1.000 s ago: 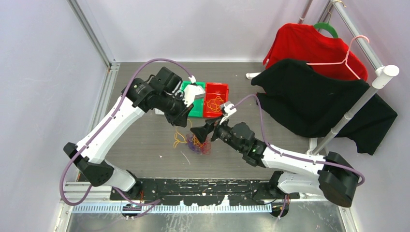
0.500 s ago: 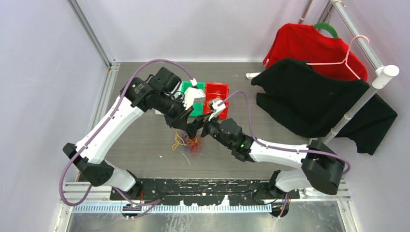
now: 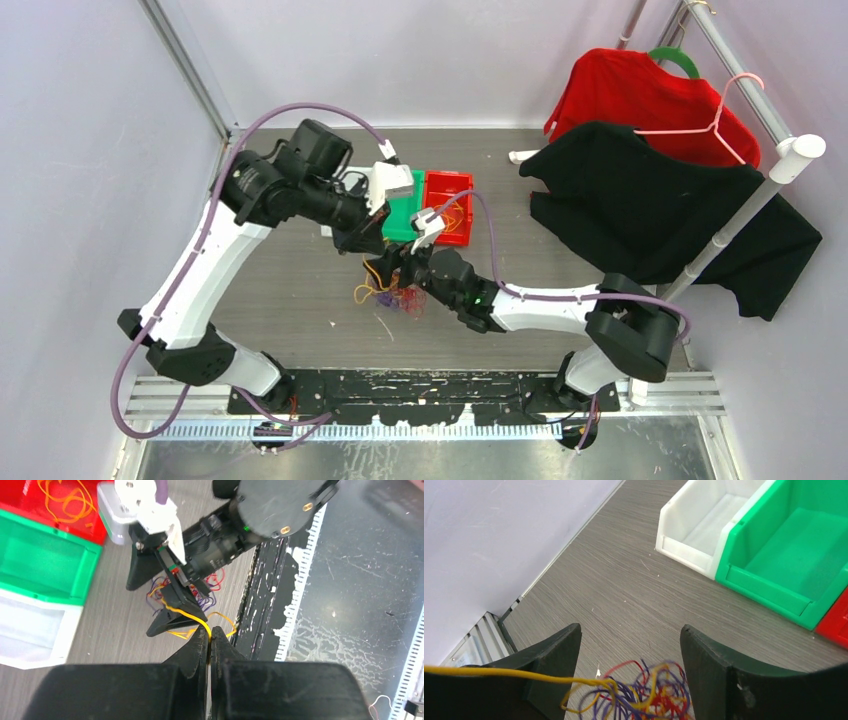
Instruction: Untangle the cables
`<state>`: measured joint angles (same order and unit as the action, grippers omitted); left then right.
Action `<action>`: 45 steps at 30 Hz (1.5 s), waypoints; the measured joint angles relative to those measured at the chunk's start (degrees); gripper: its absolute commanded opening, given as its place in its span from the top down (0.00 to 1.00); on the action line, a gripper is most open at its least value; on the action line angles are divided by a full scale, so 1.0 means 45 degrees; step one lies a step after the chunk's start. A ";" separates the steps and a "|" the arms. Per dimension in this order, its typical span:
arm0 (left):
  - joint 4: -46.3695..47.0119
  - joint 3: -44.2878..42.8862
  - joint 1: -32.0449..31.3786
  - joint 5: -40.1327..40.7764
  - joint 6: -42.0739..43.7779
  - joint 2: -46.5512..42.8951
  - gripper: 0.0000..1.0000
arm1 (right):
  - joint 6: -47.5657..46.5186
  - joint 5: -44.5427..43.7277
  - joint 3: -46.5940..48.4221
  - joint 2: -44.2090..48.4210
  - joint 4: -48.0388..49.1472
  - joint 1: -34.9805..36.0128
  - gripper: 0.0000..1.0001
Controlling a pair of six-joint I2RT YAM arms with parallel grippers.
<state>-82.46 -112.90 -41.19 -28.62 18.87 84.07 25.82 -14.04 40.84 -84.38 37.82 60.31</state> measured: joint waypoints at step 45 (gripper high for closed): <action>0.9015 -0.4255 0.0000 0.3152 -0.1438 -0.2574 1.00 | 0.2370 -0.1360 -0.4731 -0.1647 0.2545 0.1433 0.27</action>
<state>-41.89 -132.05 -41.19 -14.44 12.40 72.49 36.49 -20.16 19.55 -91.79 49.28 66.76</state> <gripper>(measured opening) 0.010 0.723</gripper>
